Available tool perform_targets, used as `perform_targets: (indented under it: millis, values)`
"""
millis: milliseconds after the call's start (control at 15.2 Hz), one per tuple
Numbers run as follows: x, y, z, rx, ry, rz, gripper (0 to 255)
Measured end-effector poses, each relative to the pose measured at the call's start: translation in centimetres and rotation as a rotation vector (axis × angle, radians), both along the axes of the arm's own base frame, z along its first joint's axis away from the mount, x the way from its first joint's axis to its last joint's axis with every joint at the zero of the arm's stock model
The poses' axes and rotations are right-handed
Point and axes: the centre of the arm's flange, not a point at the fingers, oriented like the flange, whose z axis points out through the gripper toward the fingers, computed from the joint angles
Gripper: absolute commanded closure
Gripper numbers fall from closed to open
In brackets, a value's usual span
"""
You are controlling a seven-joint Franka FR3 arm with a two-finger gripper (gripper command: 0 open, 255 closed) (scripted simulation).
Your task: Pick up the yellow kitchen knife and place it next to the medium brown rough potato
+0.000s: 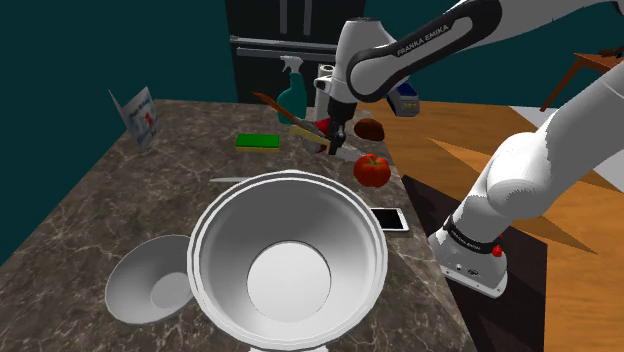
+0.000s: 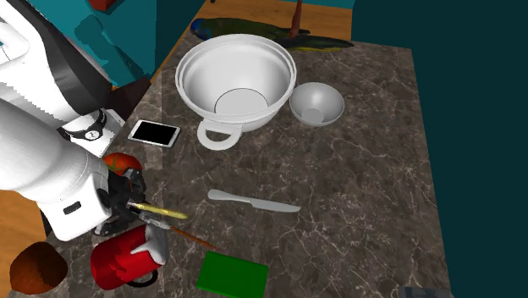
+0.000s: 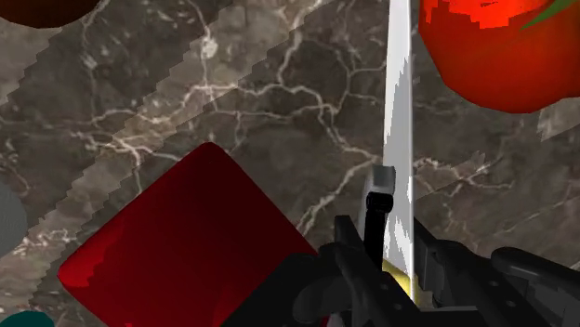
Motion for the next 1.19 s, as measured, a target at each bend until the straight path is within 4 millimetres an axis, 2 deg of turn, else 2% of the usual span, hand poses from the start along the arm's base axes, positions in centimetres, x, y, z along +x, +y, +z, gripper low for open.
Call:
perform_targets:
  millis: [198,792,858,1188]
  values:
    - [-0.1,0.0,-1.3,0.0,-0.009,0.002,255]
    - [0.2,-0.1,-1.4,0.001,-0.042,-0.01,255]
    - [0.1,-0.2,-1.5,0.001,-0.041,-0.006,0]
    - [0.1,0.8,-2.3,0.0,-0.041,0.025,0]
